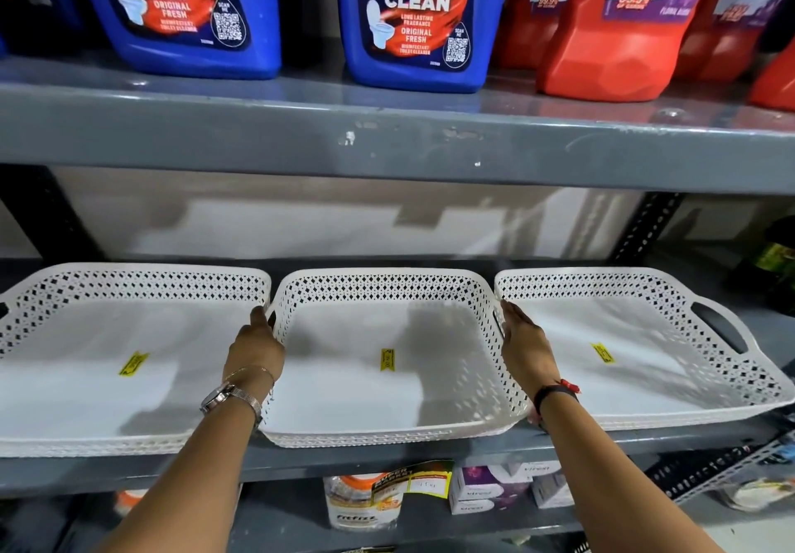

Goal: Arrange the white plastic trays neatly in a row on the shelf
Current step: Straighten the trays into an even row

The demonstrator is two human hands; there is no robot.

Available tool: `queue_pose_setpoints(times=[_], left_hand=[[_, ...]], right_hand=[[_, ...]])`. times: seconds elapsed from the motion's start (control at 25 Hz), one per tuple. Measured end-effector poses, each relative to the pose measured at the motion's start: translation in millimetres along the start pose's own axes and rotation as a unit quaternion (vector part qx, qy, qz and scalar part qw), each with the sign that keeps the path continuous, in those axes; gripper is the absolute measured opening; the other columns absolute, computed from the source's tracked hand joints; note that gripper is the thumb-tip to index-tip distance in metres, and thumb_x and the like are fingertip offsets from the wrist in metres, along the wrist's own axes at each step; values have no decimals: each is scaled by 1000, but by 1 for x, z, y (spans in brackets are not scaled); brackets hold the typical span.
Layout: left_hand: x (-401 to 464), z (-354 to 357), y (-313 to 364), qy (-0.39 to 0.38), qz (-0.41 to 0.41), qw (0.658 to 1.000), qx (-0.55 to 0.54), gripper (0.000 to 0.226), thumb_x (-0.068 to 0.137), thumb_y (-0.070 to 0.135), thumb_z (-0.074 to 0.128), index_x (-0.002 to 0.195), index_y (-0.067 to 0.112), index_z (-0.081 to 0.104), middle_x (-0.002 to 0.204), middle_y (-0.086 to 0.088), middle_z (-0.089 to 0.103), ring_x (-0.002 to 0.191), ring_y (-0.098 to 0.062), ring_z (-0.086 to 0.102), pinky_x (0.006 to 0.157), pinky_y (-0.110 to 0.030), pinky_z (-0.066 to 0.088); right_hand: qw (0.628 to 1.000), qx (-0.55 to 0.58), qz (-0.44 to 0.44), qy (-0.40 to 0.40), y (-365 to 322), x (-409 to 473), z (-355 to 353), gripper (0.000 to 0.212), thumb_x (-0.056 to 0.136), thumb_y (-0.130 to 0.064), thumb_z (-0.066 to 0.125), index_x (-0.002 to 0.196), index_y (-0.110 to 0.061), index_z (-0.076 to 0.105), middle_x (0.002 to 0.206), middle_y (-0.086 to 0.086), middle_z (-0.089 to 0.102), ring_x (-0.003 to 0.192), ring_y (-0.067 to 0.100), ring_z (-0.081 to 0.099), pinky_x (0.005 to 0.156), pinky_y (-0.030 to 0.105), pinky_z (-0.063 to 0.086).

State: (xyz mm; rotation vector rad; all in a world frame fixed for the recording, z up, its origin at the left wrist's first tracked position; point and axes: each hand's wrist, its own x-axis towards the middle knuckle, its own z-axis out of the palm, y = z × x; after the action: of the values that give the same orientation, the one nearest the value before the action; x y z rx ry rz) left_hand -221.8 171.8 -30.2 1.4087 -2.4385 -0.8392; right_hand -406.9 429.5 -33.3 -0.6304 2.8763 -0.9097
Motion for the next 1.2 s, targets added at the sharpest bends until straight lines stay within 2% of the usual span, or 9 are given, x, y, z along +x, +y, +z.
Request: queue_pose_setpoints(times=[0.2,0.84,1.2], left_hand=[[-3,-4,1,4,-5,1000,-24,40,96,4,32,136,-3,33,126,-35,53,116,-48,51,91,-45,43],[-4,-7,1,14,24,1000,9,40,96,7,33,136,2,36,122,-32,58,111,-45,55,89,-45,46],[-3,-8,1,14,28,1000,1,43,95,4,34,137,4,37,124,-31,56,111,-44,55,89,-43,46]], right_hand=[[1000,-12,-2,1,-1,0,0,50,93,2,31,142,-9,31,150,9,35,138,24,34,113,31,29],[1000,-15,-11,-6,-5,-4,-4,53,92,9,33,143,-6,29,150,9,35,138,22,34,112,26,28],[1000,-3,-2,-3,-4,-2,-2,54,91,9,33,142,-6,31,149,10,37,137,24,36,112,29,30]])
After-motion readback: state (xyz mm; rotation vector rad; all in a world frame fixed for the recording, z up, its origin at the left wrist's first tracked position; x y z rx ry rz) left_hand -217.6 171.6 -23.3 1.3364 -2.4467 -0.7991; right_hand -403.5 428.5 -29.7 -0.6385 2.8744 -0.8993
